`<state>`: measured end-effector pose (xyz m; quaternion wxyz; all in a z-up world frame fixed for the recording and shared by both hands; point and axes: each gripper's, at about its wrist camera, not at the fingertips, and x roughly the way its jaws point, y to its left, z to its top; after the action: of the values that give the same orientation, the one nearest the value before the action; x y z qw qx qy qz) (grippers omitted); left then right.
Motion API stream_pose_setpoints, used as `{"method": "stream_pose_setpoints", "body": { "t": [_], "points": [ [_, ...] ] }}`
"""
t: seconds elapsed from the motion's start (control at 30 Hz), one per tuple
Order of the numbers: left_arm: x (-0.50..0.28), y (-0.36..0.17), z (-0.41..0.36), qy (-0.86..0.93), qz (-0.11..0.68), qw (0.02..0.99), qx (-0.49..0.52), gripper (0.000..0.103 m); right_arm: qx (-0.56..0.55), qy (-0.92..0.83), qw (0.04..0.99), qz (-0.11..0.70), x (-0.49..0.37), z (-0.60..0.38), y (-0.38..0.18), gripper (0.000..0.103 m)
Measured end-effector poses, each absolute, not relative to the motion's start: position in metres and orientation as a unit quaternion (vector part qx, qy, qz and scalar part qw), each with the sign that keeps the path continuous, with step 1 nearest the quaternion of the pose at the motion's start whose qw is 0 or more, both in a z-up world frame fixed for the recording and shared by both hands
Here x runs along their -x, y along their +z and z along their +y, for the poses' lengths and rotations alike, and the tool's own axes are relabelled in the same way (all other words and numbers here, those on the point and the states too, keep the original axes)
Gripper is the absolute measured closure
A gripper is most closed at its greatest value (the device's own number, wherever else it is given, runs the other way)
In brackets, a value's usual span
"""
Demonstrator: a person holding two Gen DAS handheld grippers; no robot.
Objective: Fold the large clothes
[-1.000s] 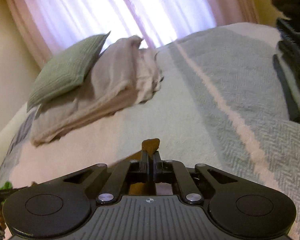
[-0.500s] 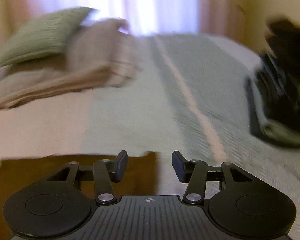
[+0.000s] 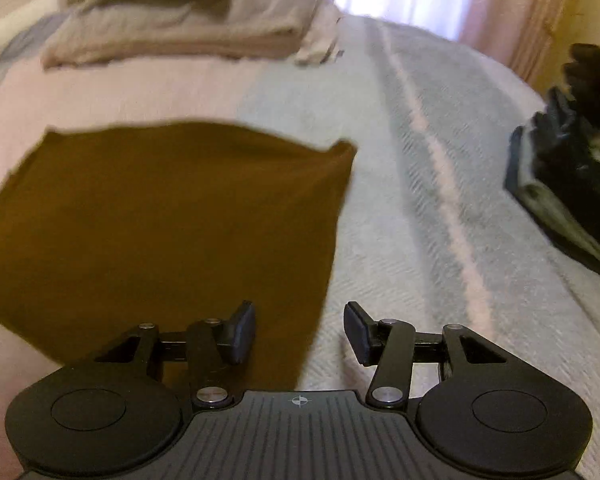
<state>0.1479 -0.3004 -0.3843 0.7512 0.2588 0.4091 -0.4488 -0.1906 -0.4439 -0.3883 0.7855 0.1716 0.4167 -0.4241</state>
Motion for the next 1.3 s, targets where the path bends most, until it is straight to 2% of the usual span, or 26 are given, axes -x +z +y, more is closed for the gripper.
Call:
{"method": "stream_pose_setpoints", "body": {
  "t": [0.07,0.17,0.27,0.5,0.8,1.1,1.3],
  "points": [
    [-0.132,-0.37,-0.293,-0.431,0.421,0.752,-0.269,0.077,-0.193,-0.409,0.793,0.408,0.189,-0.432,-0.376,0.056],
    [-0.11,-0.354,-0.287,-0.399,0.465,0.74,-0.277,0.069,-0.246,-0.394,0.782,0.416,0.181,-0.418,-0.362,0.056],
    [-0.082,-0.344,-0.279,-0.383,0.502,0.721,-0.286,0.066,-0.306,-0.372,0.763,0.431,0.175,-0.406,-0.356,0.055],
    [-0.029,-0.321,-0.259,-0.389,0.51,0.705,-0.304,0.052,-0.352,-0.355,0.742,0.447,0.18,-0.386,-0.336,0.051],
    [-0.009,-0.313,-0.259,-0.402,0.502,0.706,-0.296,0.048,-0.362,-0.343,0.748,0.439,0.201,-0.382,-0.329,0.049],
    [-0.081,-0.326,-0.284,-0.463,0.469,0.733,-0.17,0.048,-0.453,-0.367,0.764,0.275,0.249,-0.467,-0.355,0.049],
    [-0.137,-0.38,-0.329,-0.468,0.478,0.727,-0.154,0.05,-0.538,-0.368,0.728,0.211,0.257,-0.526,-0.412,0.049]
  ]
}}
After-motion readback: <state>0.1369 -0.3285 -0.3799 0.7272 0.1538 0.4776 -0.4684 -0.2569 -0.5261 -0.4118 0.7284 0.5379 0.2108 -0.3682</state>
